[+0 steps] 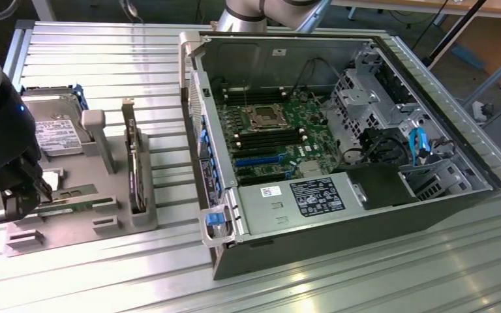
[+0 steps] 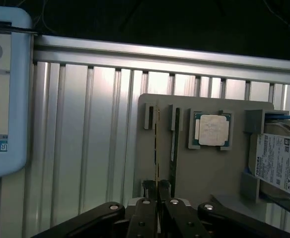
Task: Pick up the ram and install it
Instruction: 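Pick up the ram and move it above insertion slot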
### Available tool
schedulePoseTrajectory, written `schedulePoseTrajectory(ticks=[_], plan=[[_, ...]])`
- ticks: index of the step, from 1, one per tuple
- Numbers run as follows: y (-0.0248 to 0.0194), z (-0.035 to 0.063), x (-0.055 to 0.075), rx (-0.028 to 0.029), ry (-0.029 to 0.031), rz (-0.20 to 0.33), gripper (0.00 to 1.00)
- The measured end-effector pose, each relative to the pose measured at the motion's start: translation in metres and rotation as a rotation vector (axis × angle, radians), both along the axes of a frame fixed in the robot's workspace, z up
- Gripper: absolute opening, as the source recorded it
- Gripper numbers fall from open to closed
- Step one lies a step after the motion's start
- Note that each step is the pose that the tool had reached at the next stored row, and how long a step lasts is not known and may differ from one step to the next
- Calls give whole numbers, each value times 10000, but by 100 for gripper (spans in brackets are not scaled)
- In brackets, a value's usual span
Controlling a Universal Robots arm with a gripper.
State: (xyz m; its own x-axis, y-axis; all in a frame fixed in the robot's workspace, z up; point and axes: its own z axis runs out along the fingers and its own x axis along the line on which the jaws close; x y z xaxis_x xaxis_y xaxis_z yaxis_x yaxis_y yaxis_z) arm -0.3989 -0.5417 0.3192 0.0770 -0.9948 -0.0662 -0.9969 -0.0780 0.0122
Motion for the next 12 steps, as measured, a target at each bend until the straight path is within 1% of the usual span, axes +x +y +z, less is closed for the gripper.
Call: schedulePoseTrajectory(ticks=[2,3,5,7,12], plan=[[0,84,0,0,0,0,13],[0,111,0,-1,1,0,13],[0,222,0,-1,1,0,13],[0,371,0,0,0,0,13],[0,587,0,0,0,0,13]])
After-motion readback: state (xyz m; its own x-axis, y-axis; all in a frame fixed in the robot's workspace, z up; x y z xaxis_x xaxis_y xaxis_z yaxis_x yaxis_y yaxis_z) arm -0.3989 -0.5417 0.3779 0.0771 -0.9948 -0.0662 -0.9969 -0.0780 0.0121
